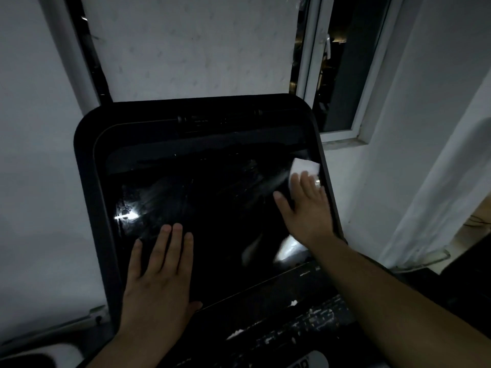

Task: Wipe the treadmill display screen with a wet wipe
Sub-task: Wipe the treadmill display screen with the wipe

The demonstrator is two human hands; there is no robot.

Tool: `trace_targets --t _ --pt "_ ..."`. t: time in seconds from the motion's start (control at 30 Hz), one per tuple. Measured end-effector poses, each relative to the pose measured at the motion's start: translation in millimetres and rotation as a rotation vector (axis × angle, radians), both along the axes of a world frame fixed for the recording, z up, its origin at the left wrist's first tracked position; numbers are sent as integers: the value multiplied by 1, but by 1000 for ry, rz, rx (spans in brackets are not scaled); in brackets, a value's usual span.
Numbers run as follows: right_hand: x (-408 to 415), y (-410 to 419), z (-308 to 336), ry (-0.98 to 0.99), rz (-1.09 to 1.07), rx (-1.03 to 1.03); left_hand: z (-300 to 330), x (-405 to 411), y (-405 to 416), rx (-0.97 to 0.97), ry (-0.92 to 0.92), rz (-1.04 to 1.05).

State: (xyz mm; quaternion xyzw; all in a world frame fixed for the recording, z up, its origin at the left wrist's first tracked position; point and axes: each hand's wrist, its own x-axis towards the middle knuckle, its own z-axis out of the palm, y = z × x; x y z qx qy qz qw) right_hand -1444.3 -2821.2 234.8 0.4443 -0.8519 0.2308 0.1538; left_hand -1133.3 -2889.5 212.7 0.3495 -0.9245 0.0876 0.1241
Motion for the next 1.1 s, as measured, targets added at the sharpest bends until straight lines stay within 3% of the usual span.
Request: trace_targets --t 0.13,0.23,0.53,0.6,0.8,0.9,1.1 --pt "63 -11 -16 221 263 -30 -1 -1 0 -8 23 -7" --pt "64 -14 -16 289 355 11 -2 0 -2 -21 21 -12" --pt "-11 -23 35 5 -4 35 -6 -2 -4 -11 24 -16" --pt "8 -30 36 33 2 24 -7 -3 -4 -5 21 -13" --pt "68 -36 8 267 305 77 -6 -2 -5 -20 11 -20" --pt "34 -31 15 269 244 68 -5 -1 -4 -10 13 -14" --pt "-24 -21 40 19 6 57 -6 -2 -5 -10 36 -25"
